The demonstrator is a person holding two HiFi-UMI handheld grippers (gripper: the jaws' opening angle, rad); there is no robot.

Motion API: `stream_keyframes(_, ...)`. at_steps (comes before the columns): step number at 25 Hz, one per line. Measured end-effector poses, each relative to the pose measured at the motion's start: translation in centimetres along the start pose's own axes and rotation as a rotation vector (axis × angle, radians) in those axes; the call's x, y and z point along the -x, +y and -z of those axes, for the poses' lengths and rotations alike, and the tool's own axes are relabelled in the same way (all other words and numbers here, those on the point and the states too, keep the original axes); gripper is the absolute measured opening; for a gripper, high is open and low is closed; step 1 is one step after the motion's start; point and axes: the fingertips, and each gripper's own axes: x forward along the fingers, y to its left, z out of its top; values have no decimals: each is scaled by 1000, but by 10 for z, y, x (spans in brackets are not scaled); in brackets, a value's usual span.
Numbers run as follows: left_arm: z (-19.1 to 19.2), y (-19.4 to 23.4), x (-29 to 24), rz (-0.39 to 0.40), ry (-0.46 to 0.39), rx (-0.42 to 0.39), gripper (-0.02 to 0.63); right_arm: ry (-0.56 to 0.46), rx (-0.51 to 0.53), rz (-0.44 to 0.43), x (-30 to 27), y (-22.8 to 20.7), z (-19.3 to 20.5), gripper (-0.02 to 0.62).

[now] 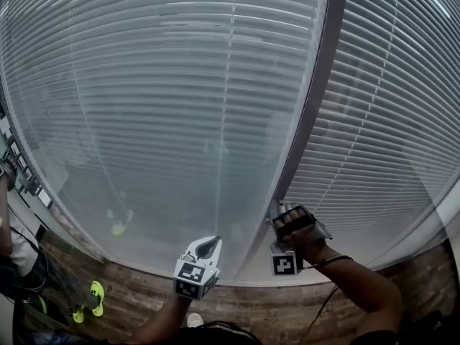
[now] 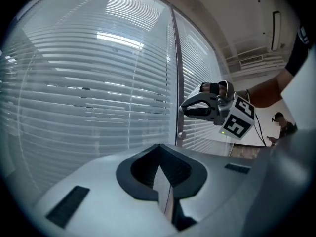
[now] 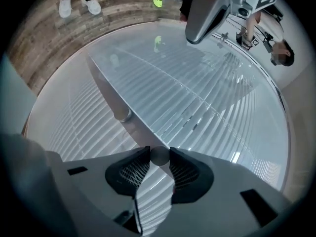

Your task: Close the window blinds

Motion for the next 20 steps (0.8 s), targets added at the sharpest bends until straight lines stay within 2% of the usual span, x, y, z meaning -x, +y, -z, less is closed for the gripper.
stream_keyframes(4,0,-2,0,3,0,3,0,-3,-14,-5,-1,2,-1,121)
stream_keyframes(11,1,0,2,-7,2,10,0,-4,-128,8,-1,-2,1,121)
stream_keyframes(13,-1,0,2,-8,2,9,0,-16,-208,11,-1,-5,2,121)
stream_keyframes(16,-1,-1,3,-10,2,7,0,-46,-407,21,3,-7,2,126)
stream_keyframes(20,1,-4,2,-15,2,22,0,-23,-640,123,24,-19,13,126)
